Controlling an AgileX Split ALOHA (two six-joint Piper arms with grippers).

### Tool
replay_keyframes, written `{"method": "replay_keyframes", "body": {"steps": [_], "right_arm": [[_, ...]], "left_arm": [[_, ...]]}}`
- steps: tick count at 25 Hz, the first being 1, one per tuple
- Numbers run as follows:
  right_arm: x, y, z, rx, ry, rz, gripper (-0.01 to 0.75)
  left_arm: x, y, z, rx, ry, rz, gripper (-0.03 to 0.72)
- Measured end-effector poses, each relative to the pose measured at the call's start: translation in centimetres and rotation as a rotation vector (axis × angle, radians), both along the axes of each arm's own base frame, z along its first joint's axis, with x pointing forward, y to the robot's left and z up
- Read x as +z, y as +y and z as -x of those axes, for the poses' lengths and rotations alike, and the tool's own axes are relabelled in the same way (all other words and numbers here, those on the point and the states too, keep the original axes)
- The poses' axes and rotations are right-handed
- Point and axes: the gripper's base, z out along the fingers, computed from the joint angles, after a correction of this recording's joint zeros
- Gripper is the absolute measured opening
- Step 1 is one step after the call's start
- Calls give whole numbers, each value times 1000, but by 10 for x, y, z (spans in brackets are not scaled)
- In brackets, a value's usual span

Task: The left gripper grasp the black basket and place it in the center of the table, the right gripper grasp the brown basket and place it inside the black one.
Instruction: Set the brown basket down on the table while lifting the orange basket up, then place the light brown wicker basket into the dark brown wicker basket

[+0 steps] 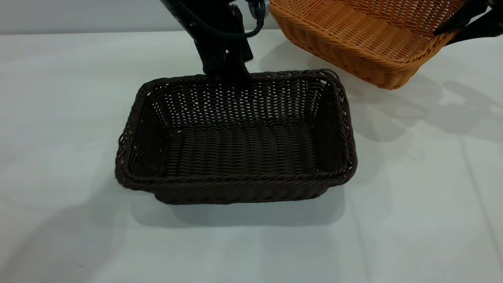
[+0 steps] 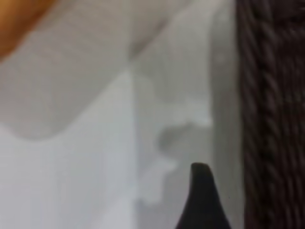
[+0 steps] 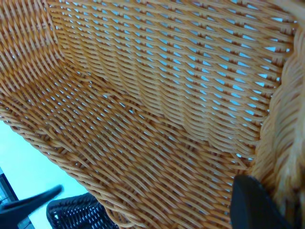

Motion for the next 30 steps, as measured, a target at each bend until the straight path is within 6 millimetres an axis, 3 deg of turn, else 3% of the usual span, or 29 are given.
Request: {"method": "replay_keyframes", "body": {"steps": [6,11,15,19,22,26,30], "right_arm": [[0,0,0,14,-11,7,71],[3,0,-2,49,-33,12,71],[23,0,-14,118,-87,8,71],[43,2,-22,178,-125,-30,71],[46,10,-20,233,-112,-48,71],[43,37,-14,360,-32,-20,71],[41,83,-8,484,21,-2,71]], "left_arm": [[71,4,2,264,69,159,486],[117,46,3,508,229,215,486],[126,93,-6,662,297,221,486],[126,125,-15,773,317,238,486],[126,142,-20,849,312,262,486],[127,157,-27,926,287,296,486],[128,160,-30,947,251,311,486]]}}
